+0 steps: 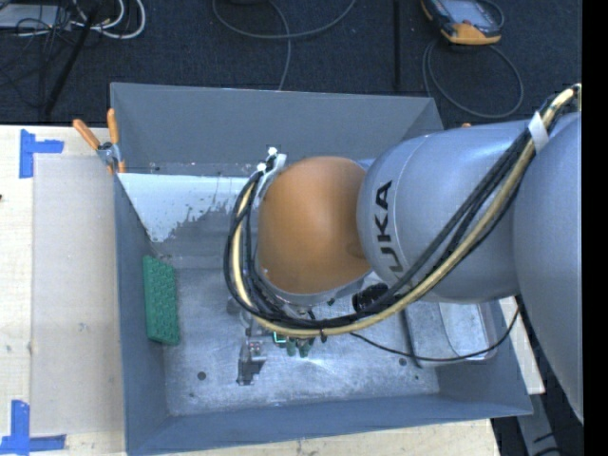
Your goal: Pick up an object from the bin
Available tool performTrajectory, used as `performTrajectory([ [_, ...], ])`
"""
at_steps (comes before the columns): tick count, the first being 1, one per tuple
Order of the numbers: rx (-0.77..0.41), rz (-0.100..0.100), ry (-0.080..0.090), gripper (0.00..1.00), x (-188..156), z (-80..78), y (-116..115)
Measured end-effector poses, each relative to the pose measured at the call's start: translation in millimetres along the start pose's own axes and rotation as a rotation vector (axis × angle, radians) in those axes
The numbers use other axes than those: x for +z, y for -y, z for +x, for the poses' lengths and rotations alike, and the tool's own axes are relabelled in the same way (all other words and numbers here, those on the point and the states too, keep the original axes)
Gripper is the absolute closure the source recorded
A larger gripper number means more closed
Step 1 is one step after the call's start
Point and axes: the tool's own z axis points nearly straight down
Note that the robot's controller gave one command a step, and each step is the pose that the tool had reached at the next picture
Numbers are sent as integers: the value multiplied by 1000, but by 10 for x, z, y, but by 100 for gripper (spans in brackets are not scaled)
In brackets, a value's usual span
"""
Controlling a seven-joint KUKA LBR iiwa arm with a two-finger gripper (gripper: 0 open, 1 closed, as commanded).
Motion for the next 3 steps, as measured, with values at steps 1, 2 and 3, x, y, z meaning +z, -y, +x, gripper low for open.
performTrajectory([
  [1,-69,2,7,0,495,-547,938],
  [2,-120,-2,12,0,1061,-1176,686],
  [3,-117,-3,11,100,1013,-1169,686],
])
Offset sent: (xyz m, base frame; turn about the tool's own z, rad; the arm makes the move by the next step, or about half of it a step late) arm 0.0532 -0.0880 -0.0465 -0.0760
